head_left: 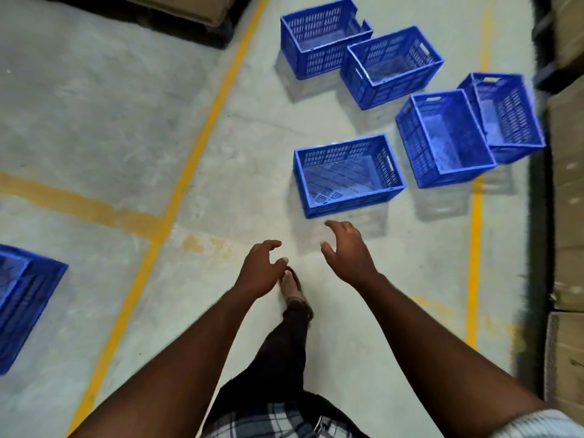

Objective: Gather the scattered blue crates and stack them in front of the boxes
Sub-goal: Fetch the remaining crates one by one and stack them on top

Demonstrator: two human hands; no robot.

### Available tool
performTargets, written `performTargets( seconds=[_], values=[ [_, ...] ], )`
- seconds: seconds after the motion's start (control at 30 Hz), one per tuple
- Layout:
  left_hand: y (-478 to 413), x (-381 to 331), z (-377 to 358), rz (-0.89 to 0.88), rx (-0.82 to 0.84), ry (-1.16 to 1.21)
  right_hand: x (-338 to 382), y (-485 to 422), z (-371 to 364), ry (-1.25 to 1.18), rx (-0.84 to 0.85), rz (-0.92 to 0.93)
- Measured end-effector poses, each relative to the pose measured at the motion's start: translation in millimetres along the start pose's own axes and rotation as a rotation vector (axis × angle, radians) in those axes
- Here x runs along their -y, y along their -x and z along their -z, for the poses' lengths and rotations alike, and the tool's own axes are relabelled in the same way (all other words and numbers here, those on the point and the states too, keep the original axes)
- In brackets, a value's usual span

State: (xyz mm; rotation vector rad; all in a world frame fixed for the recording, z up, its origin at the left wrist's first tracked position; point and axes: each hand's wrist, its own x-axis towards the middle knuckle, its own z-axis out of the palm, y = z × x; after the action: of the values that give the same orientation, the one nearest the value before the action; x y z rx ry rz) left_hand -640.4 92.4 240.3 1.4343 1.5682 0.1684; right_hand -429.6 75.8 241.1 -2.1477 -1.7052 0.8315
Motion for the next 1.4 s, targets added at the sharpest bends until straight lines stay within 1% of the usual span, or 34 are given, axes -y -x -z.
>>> performTargets(
  seconds=[0.13,0.3,0.5,0.63,0.8,0.93,1.07,1.27,1.4],
  values=[
    [-55,-46,-7,0.003,0.021,-0.051,-39,-49,51,-0.053,-0.05,-0.078],
    [-129,-115,-21,0.023,0.03,-0.049,-79,-116,102,-0.035,-0.026,-0.097],
    [-192,-188,-36,0.015,0.022,-0.047,-123,-184,149,-0.004,0.004,-0.123],
    [-243,-220,-60,0.069,-0.013,-0.043,-165,-246,172,-0.008,0.048,-0.095],
    [-306,-247,-103,0.184,-0.088,-0.014,-217,-340,184,-0.082,0.078,-0.135],
    [-368,-250,-145,0.261,-0.137,0.005,-265,-414,171,-0.048,0.112,-0.116],
    [-431,-233,-179,0.31,-0.161,-0.009,-321,-470,145,-0.01,0.162,-0.133],
    [-526,-165,-221,0.345,-0.175,-0.058,-407,-534,72,0.101,0.263,-0.187],
    [-581,-118,-242,0.381,-0.185,-0.088,-449,-573,19,0.154,0.27,-0.193]
  ],
)
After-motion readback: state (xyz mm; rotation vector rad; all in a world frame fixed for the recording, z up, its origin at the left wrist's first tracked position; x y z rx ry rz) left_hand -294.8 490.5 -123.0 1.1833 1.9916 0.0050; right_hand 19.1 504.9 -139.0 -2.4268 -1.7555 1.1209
